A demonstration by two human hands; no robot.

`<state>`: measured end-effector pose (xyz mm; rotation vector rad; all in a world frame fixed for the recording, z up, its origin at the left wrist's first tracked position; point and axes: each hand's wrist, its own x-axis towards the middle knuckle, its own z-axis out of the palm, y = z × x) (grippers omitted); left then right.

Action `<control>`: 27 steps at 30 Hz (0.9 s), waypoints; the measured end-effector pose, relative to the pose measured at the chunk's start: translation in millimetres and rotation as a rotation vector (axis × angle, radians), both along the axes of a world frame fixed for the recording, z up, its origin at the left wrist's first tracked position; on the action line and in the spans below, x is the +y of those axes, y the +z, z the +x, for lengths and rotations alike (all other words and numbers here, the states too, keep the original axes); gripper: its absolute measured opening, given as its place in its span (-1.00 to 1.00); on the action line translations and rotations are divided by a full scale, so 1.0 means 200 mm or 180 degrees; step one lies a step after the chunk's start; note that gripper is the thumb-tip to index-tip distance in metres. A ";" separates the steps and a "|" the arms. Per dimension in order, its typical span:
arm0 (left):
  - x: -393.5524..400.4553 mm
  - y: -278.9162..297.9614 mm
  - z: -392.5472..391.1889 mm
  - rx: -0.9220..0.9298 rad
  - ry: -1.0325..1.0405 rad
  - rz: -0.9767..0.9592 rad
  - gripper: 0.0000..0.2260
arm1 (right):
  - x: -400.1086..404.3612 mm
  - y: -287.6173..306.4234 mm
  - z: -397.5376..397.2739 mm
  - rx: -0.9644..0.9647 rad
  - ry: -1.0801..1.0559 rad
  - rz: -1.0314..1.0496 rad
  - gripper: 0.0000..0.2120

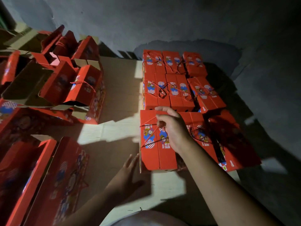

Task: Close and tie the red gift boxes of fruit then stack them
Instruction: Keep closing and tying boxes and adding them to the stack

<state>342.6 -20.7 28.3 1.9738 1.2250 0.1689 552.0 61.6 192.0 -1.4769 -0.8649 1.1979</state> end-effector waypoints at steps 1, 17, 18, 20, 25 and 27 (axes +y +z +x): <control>0.04 0.00 0.05 -0.0052 0.0029 -0.0027 -0.02 | 0.01 0.01 0.03 -0.0050 -0.0025 -0.0036 -0.78; 0.24 0.05 0.41 -0.0123 -0.0126 -0.0261 -0.21 | 0.15 -0.11 0.33 -0.0375 0.0021 -0.0281 -0.75; 0.25 0.05 0.41 -0.0126 -0.0143 -0.0263 -0.21 | 0.16 -0.12 0.33 -0.0412 0.0042 -0.0288 -0.76; 0.25 0.05 0.41 -0.0122 -0.0145 -0.0276 -0.21 | 0.18 -0.13 0.34 -0.0581 0.0099 -0.0341 -0.76; 0.26 0.05 0.39 0.0019 -0.0152 -0.0170 -0.27 | 0.21 -0.21 0.39 -0.1404 0.0203 -0.0584 -0.74; 0.26 0.05 0.37 0.0066 -0.0150 -0.0125 -0.29 | 0.20 -0.26 0.40 -0.1576 0.0228 -0.0696 -0.73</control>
